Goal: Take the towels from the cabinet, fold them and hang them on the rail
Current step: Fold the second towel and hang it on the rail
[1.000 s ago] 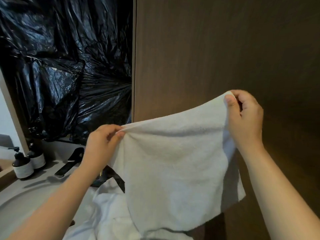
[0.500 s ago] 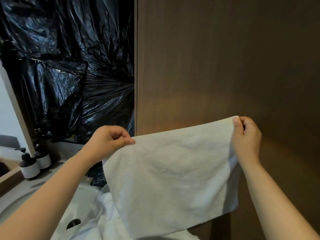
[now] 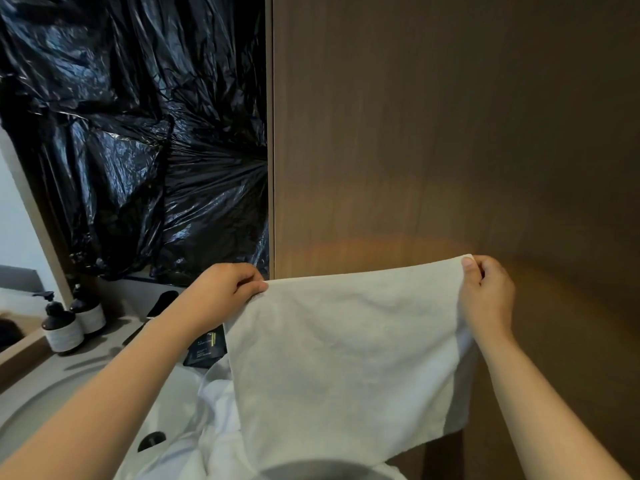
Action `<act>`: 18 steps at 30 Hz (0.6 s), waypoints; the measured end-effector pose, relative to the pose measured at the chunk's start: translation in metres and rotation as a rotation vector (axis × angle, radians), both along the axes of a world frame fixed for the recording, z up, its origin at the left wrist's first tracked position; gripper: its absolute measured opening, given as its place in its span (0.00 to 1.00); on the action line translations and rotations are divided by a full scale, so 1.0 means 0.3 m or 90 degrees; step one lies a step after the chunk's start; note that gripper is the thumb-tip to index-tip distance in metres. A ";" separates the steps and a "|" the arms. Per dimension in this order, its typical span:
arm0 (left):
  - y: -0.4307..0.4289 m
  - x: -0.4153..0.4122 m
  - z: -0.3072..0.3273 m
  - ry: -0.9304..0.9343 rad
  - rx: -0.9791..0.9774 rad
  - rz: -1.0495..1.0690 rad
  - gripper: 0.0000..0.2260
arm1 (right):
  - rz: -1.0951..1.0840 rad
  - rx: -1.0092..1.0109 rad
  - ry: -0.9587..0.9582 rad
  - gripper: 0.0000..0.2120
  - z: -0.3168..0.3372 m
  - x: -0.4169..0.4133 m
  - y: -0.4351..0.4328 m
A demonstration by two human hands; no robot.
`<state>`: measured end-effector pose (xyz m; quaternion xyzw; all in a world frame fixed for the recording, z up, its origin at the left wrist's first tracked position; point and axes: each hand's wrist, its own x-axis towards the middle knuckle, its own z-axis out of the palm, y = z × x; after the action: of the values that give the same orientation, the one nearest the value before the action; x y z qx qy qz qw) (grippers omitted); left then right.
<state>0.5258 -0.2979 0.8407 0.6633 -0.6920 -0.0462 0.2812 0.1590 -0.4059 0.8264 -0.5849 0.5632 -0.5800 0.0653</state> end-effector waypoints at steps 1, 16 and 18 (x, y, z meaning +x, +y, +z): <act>0.003 0.003 -0.002 0.020 0.004 -0.005 0.07 | -0.003 -0.004 0.010 0.12 -0.005 -0.004 0.002; 0.110 -0.043 -0.045 0.286 0.128 -0.113 0.14 | -0.031 0.245 0.054 0.13 -0.233 -0.060 0.026; 0.119 -0.018 -0.053 0.300 0.170 -0.105 0.12 | -0.048 0.277 0.040 0.14 -0.274 -0.074 0.030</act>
<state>0.5202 -0.2621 0.8250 0.6068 -0.6472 -0.3124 0.3396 0.1367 -0.3970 0.7441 -0.5535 0.6982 -0.4283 0.1504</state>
